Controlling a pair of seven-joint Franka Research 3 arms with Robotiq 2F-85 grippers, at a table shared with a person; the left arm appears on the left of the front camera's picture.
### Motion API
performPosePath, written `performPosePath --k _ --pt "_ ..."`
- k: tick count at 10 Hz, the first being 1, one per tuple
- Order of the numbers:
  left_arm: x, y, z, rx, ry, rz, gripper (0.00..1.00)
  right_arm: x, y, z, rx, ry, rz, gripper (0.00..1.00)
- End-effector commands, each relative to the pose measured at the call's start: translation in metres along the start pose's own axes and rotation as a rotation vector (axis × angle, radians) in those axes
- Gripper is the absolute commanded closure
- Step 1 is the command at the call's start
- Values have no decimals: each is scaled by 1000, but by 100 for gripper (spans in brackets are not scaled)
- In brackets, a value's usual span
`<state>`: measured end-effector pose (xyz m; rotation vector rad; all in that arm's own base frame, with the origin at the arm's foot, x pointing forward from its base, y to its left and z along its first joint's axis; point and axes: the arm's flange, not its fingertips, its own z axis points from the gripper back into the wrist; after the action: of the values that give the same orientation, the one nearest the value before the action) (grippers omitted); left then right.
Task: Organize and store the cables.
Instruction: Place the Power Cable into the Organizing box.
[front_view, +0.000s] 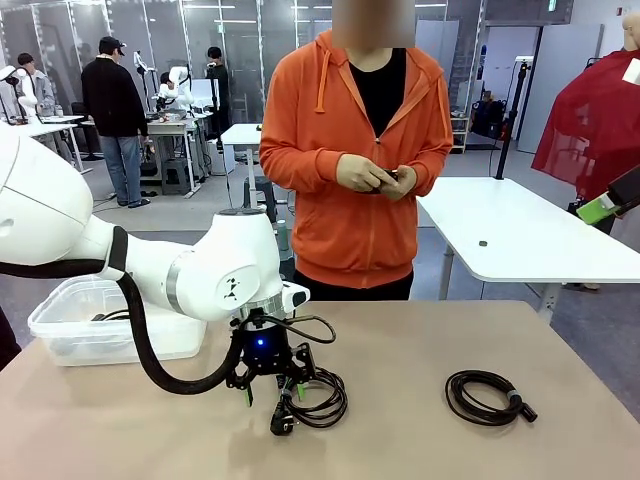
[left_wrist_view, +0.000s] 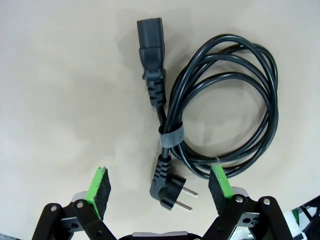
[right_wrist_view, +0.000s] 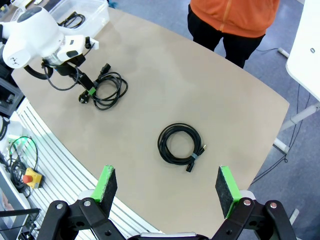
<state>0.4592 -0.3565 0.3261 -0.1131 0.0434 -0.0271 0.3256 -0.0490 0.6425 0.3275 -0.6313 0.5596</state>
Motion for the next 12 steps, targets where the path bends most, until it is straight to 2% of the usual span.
performPosePath --k 1,7,9,10,11,12 --pt "13 -8 -8 -4 -41 16 0 -1 -1 0 16 -4 11 0" --pt "24 -6 -24 48 -79 23 0 -1 -1 0 16 -4 11 0" --pt "24 -6 -22 58 -86 26 32 -1 -1 0 16 -4 11 0" --pt "24 -5 -20 58 -87 30 64 -1 -1 0 16 -4 11 0" --pt "23 -5 -19 58 -87 32 88 -1 -1 0 16 -4 11 0" --pt "23 -5 -18 60 -80 32 100 -1 -1 0 16 -4 11 0"
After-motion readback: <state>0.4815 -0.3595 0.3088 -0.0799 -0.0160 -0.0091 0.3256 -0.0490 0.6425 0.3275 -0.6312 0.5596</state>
